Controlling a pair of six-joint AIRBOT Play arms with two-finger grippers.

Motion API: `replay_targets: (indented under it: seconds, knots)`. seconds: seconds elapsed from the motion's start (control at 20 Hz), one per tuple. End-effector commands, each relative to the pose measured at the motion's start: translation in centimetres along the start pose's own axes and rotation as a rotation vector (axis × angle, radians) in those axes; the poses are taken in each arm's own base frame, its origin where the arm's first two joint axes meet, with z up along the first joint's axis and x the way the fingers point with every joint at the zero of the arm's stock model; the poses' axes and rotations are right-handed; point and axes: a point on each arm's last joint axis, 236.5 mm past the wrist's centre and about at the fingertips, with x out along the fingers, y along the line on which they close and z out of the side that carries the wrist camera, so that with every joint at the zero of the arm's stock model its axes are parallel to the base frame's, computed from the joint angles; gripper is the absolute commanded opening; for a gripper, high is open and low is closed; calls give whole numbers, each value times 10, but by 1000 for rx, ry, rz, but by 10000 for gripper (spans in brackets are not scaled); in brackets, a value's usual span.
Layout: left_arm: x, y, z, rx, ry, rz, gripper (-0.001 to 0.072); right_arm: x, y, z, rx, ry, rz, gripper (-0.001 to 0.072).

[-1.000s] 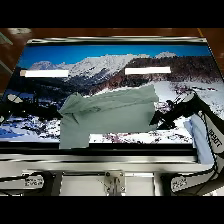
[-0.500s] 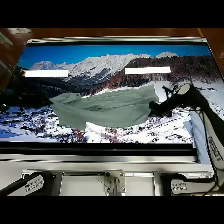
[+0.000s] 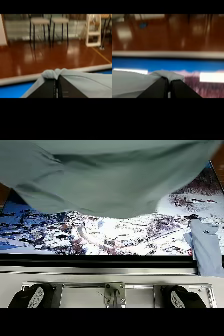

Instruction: Fold the shirts.

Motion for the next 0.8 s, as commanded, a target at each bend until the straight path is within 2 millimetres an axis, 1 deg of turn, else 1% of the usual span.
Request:
replay_targets:
  seconds: [0.0,0.05,0.1,0.15,0.25,0.35,0.45,0.5,0.6,0.7,0.75]
  knots:
    - [-86,-44,90,132,-277,39,37,-112,31,89,-119,-317,-57,67]
    - [-100,-50,90,154,-276,54,37,-128,34,86,-129,-311,-73,67]
    - [-111,-52,86,160,-255,76,37,-138,34,77,-129,-280,-90,67]
    - [-119,-51,78,157,-223,101,36,-145,32,64,-120,-226,-111,68]
    - [-131,-45,58,186,-135,159,37,-153,24,32,-121,-96,-155,68]
    - [-139,-36,36,252,-32,211,37,-158,10,2,-130,31,-212,67]
    - [-138,-29,14,252,67,223,37,-158,-4,-20,-126,134,-259,67]
    - [-135,-27,1,242,116,214,37,-156,-11,-31,-122,186,-279,67]
    - [-126,-21,-27,215,212,199,36,-145,-24,-58,-104,320,-304,68]
    - [-113,-10,-65,174,324,188,37,-129,-34,-89,-74,475,-299,67]
    - [-106,-3,-91,145,394,181,37,-118,-40,-109,-53,573,-296,67]
